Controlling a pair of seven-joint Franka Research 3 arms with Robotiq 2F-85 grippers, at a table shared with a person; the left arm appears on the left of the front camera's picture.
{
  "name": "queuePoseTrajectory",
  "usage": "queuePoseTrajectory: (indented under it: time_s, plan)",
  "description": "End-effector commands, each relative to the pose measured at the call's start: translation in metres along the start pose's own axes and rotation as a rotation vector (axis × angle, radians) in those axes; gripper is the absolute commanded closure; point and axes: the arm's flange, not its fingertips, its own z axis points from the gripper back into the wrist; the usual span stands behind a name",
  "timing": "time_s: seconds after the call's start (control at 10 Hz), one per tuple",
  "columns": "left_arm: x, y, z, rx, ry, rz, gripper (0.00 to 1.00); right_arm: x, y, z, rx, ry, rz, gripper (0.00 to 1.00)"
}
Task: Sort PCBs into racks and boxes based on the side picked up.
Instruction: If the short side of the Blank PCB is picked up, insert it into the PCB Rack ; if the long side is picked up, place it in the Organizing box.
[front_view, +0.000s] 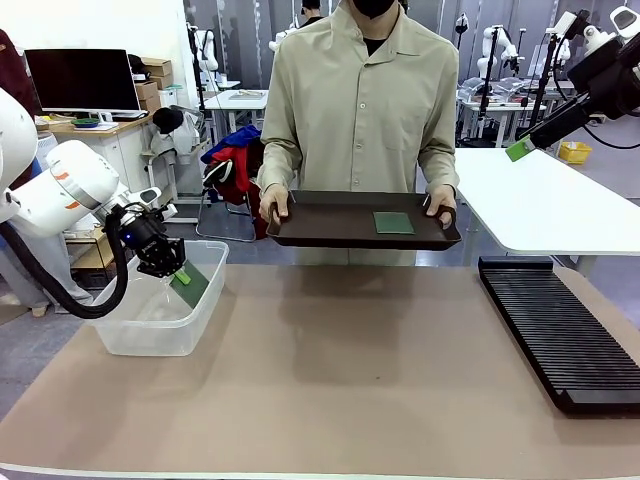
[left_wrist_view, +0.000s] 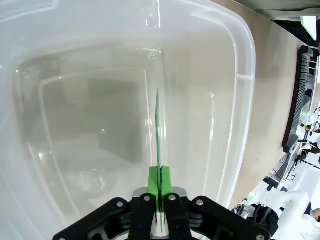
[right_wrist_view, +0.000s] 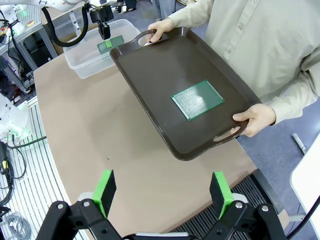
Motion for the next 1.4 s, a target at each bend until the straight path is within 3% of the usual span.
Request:
queuePoseTrajectory:
  time_s: [0.0, 0.3, 0.4, 0.5, 0.6, 0.7, 0.8, 1.3]
  plan:
    - [0.004, 0.005, -0.007, 0.082, -0.020, 0.002, 0.97, 0.000, 0.000, -0.002, 0.003, -0.007, 0.000, 0.00]
    - [0.006, 0.016, -0.012, 0.131, -0.020, 0.021, 0.97, 0.000, 0.000, -0.002, 0.003, -0.007, 0.000, 0.00]
    - [0.006, 0.018, -0.013, 0.135, -0.016, 0.021, 0.91, 0.000, 0.000, -0.002, 0.003, -0.007, 0.000, 0.00]
    - [0.005, 0.018, -0.013, 0.136, -0.011, 0.016, 0.78, 0.000, 0.000, -0.002, 0.003, -0.007, 0.000, 0.00]
    - [0.004, 0.018, -0.011, 0.146, -0.016, 0.016, 0.71, 0.000, 0.000, -0.002, 0.003, -0.007, 0.000, 0.00]
    - [0.002, 0.017, -0.009, 0.158, -0.023, 0.015, 0.58, 0.000, 0.000, -0.002, 0.003, -0.007, 0.000, 0.00]
    - [0.000, 0.016, -0.006, 0.170, -0.030, 0.017, 0.52, 0.000, 0.000, -0.002, 0.003, -0.007, 0.000, 0.00]
    - [-0.010, 0.002, -0.003, 0.234, -0.061, -0.034, 0.00, 0.000, 0.000, -0.002, 0.003, -0.007, 0.000, 0.00]
